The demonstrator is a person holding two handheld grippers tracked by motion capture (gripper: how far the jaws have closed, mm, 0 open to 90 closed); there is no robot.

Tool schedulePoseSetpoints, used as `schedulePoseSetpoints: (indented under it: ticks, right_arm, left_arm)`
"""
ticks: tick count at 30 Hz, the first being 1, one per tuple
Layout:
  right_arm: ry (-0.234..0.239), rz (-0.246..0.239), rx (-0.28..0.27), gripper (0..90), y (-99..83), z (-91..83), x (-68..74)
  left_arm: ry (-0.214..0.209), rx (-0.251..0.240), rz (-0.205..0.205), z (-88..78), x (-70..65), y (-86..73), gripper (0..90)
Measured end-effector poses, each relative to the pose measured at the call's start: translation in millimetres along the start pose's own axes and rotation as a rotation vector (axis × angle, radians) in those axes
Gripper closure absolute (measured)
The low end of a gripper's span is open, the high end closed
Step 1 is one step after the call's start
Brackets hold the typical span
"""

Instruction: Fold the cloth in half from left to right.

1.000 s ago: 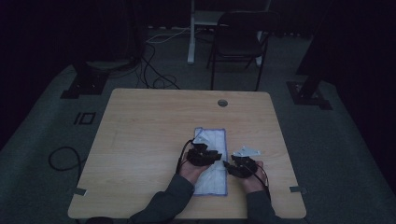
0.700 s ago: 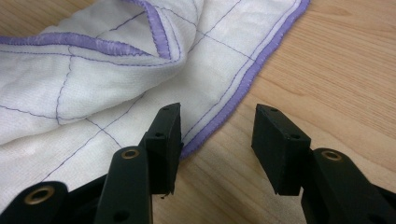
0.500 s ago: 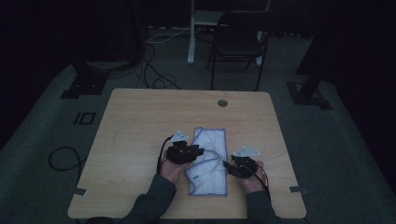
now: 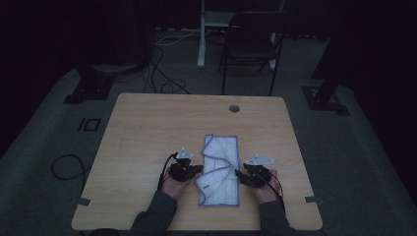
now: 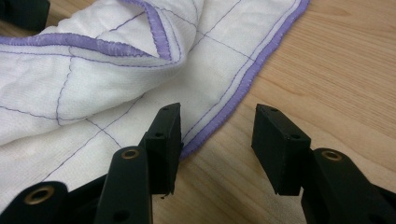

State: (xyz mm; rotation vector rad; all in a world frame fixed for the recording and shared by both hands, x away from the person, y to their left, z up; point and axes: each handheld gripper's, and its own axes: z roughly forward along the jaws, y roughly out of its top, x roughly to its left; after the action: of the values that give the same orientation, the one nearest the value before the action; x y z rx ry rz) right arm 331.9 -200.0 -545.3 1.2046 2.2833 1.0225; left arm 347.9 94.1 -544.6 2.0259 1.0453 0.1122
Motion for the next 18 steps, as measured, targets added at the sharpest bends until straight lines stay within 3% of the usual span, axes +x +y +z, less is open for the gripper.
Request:
schedulePoseSetpoints:
  ticks: [7,11,18]
  right_arm:
    - [-0.001,-0.002,0.000,52.5,0.1,0.0,0.0]
    - [-0.001,-0.002,0.000,52.5,0.1,0.0,0.0]
    - [-0.002,-0.003,0.001,52.3,0.1,-0.2,-0.3]
  left_arm:
    - [-0.005,0.002,-0.003,-7.0,-7.3,-12.5,89.6]
    - [-0.027,-0.007,0.001,-10.3,-16.2,-16.3,88.7]
    - [-0.077,-0.009,0.056,-12.5,-38.8,-16.7,87.4]
